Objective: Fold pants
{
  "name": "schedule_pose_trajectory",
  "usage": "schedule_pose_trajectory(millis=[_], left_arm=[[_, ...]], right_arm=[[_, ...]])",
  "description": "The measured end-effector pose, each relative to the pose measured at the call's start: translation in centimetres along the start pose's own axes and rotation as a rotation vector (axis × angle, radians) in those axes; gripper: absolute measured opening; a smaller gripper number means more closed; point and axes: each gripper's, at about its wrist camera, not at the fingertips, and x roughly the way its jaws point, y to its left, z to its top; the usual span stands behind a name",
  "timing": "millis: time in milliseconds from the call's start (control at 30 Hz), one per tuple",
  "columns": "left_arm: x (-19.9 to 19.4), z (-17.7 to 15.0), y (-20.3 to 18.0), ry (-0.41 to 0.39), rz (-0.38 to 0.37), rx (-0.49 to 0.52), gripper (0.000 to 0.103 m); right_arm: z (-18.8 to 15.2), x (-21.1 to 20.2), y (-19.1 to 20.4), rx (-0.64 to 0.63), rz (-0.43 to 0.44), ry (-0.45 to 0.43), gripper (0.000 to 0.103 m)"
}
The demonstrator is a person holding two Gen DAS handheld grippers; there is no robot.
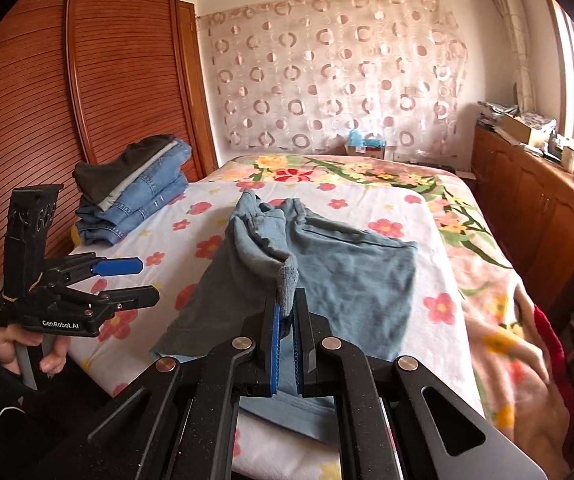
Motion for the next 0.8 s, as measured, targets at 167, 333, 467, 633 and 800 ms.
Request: schedule_pose_trajectory(millis=[167, 333, 467, 633, 800], left_arm=[[0.1, 0.0, -0.6, 0.007, -0.010, 0.005, 0.077], [0.5, 0.1, -1.1, 0.013, -0.013, 0.014, 0.077], [0.8, 0.0, -1.3, 0.020, -0.014, 0.014, 0.077], [1.2, -0.3, -1.5, 0.032, -0.015, 0.018, 0.077], [1.5, -0.5, -1.6, 0.041, -0.014, 0.019, 0.077]], right_arm=[[-0.9, -0.4, 0.3, 0.010, -0.023, 0.018, 0.005], [-2.2, -0.4, -0.2, 0.025, -0.051, 0.062, 0.005], [-2.7, -0.4, -1.0, 0.049, -0.073, 0.086, 0.005], [-2.5, -0.1, -1.3, 0.083, -0.072, 0.117, 0.005], [-2.7, 0.9, -1.3, 0.101, -0.068, 0.167, 0.005]])
